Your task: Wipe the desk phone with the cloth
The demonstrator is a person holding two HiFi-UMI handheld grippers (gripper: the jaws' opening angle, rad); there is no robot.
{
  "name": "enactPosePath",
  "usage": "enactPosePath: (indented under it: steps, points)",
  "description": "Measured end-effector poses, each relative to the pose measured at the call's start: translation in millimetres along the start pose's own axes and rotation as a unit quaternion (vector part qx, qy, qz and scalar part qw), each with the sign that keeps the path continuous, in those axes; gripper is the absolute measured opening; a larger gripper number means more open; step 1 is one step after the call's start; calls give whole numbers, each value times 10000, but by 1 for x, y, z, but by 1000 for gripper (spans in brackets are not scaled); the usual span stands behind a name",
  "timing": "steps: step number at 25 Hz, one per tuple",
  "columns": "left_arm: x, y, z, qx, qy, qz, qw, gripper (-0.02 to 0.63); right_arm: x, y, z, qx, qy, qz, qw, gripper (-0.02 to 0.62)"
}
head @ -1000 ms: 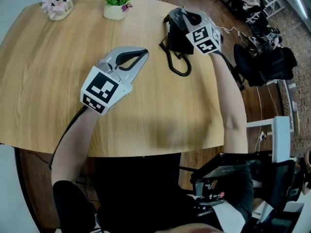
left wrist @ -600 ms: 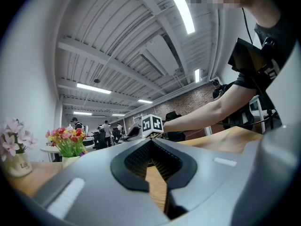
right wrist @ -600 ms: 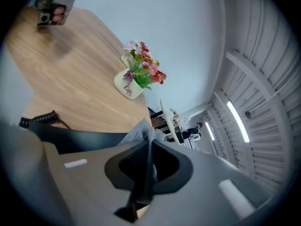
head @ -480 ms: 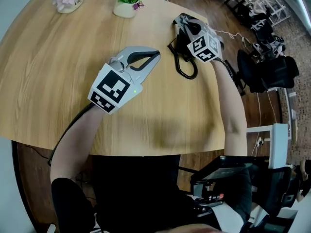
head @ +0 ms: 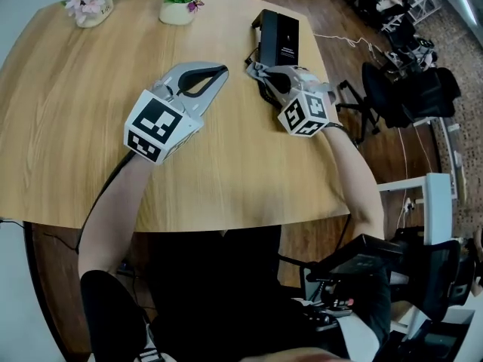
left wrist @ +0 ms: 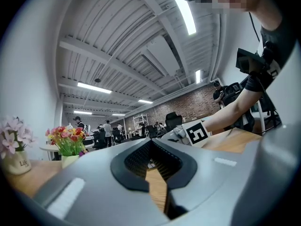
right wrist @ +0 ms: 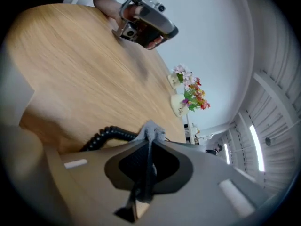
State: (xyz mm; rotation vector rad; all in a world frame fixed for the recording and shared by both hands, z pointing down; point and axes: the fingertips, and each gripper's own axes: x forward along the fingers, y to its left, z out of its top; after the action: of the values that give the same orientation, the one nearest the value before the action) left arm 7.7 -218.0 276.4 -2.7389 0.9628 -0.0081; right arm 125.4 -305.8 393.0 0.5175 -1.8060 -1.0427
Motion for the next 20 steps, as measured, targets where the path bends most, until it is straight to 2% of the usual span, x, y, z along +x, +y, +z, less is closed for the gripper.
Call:
enactPosePath:
  steps: [4,7,10,14,16,18,20]
  points:
    - [-1,0,-2,-7,0,8,10000,3,-16,9,4,-50,-42,90,9999,18]
    - [-1,0,-1,-11,-6,20,10000,3,-30,-14,3,485,-326,-138,9982,18]
    - [-1,0,-1,-2,0,14,10000,3,-39,-65,-26,1257,-463,-760,9881,18]
    - [-1,-2,-3,39,22,-25,10000,3,-37,-158,-92,2220,-218,-1799,9581,18]
    - [0,-3,-3,43,19,-29,10000,3,-21,-189,-111,2389,-117,-1956,9511,18]
    - [0,-3,-3,36,17,-15,10000,3,6,-202,-120,2275,-18,-1838,9563,18]
    - [0,0,-3,33,20,24,10000,3,33,-199,-125,1931,151,-1542,9689,18]
